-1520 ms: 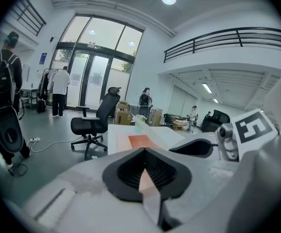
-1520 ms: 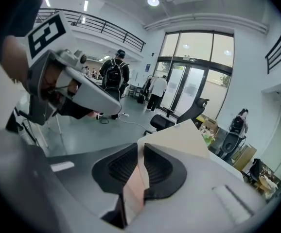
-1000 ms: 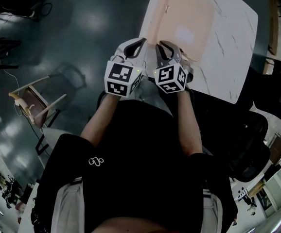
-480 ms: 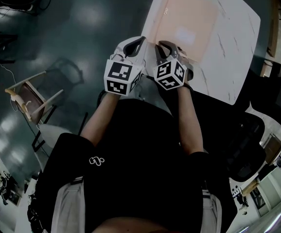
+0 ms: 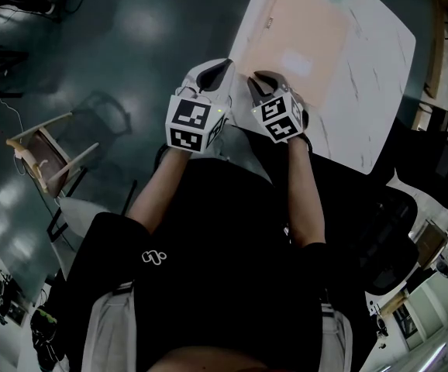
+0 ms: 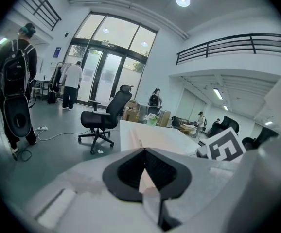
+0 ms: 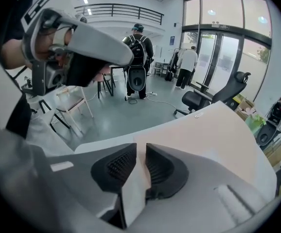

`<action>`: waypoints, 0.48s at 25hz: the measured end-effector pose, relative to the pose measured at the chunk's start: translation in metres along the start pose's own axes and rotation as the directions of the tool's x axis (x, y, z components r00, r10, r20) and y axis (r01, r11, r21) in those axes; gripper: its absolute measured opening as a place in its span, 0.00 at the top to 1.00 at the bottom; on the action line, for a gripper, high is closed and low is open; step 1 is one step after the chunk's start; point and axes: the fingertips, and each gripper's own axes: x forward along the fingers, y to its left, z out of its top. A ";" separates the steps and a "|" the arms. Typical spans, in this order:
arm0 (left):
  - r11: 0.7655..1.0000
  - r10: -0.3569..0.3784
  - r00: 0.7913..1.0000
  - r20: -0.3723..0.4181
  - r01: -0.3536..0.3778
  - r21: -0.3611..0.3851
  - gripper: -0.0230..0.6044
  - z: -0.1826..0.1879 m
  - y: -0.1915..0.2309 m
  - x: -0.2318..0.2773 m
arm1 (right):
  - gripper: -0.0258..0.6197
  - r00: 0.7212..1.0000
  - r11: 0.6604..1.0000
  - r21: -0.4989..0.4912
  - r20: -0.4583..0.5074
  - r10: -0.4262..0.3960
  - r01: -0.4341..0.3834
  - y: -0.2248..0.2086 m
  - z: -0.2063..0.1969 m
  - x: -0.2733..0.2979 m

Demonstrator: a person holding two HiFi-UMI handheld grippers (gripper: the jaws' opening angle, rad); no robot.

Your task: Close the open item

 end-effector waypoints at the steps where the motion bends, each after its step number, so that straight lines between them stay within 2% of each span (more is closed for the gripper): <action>1: 1.000 0.002 1.000 0.000 -0.002 0.000 0.96 0.001 0.001 0.000 | 0.87 1.000 1.000 0.014 0.004 0.011 -0.011 0.000 0.001 0.000; 2: 1.000 0.003 1.000 0.001 -0.003 -0.001 0.96 0.002 0.002 0.000 | 0.87 1.000 0.999 0.037 0.011 0.023 -0.024 -0.002 0.002 -0.001; 4: 1.000 0.003 1.000 0.002 -0.003 -0.002 0.96 0.004 0.003 0.001 | 0.96 0.998 0.990 0.135 0.046 0.042 -0.047 -0.009 0.009 -0.006; 7: 1.000 0.000 1.000 0.001 0.000 -0.001 0.96 0.006 0.003 0.004 | 0.96 0.991 0.946 0.312 0.127 0.052 -0.089 -0.033 0.019 -0.013; 9: 1.000 -0.001 1.000 0.003 0.001 0.002 0.96 0.007 0.002 0.006 | 0.96 0.991 0.932 0.357 0.136 0.005 -0.054 -0.056 0.020 -0.014; 12: 1.000 0.001 1.000 0.007 -0.001 0.004 0.96 0.010 0.002 0.008 | 0.96 0.989 0.930 0.362 0.108 -0.104 0.059 -0.097 0.019 -0.012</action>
